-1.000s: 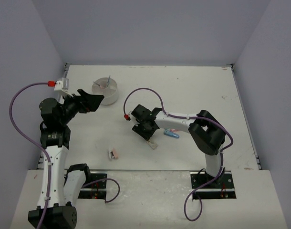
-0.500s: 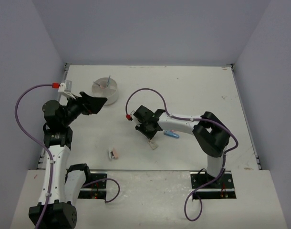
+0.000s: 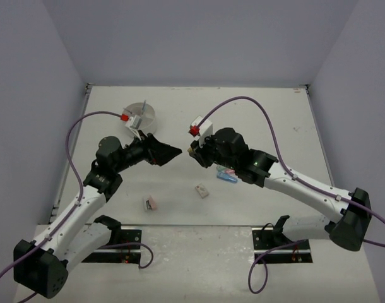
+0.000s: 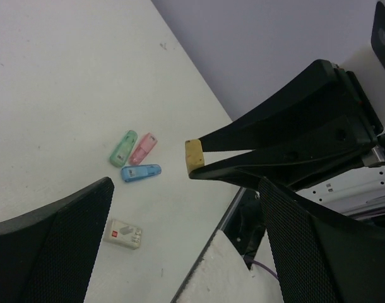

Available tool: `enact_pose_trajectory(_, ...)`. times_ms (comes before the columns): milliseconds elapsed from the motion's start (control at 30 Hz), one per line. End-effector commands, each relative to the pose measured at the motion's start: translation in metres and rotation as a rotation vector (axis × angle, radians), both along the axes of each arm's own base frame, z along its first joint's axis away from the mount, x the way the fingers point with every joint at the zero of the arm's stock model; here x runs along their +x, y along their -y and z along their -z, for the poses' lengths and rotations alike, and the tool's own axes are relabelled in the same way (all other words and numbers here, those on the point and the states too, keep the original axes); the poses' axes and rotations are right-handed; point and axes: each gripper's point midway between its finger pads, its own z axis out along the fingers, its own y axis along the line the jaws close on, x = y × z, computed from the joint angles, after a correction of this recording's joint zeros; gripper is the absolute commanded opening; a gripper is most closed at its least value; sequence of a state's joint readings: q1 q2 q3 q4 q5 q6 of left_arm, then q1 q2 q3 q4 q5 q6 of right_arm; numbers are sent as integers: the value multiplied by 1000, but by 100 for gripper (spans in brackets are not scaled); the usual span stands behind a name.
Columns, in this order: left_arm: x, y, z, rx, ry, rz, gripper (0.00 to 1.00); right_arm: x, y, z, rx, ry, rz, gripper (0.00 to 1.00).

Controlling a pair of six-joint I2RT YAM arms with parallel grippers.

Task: Sort the stationery into containers
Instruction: Pick up the stationery from the center of the board.

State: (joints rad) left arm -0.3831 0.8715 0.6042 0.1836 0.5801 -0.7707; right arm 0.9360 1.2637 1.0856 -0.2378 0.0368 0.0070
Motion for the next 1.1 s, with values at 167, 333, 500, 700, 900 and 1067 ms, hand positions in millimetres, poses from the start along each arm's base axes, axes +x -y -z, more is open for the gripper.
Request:
enact_pose_trajectory(167, 3, 34, -32, -80, 78, 38, 76, -16, 12, -21, 121, 28, 3, 0)
enact_pose_trajectory(333, 2, 47, -19, -70, 47, 65, 63, -19, 11, -31, 149, 33, -15, 0)
enact_pose_trajectory(500, 0, 55, -16, -83, 29, 77, 55, -26, 5, -34, 176, 31, -64, 0)
enact_pose_trajectory(700, -7, 61, -23, -110, 40, 104, 54, -24, 1, -33, 173, 21, -65, 0)
enact_pose_trajectory(900, -15, 69, -19, -110, 21, 155, 30, -22, 1, -37, 185, 25, -52, 0)
enact_pose_trajectory(1067, -22, 75, -18, -123, 8, 196, 24, -16, 2, -37, 179, 26, -18, 0)
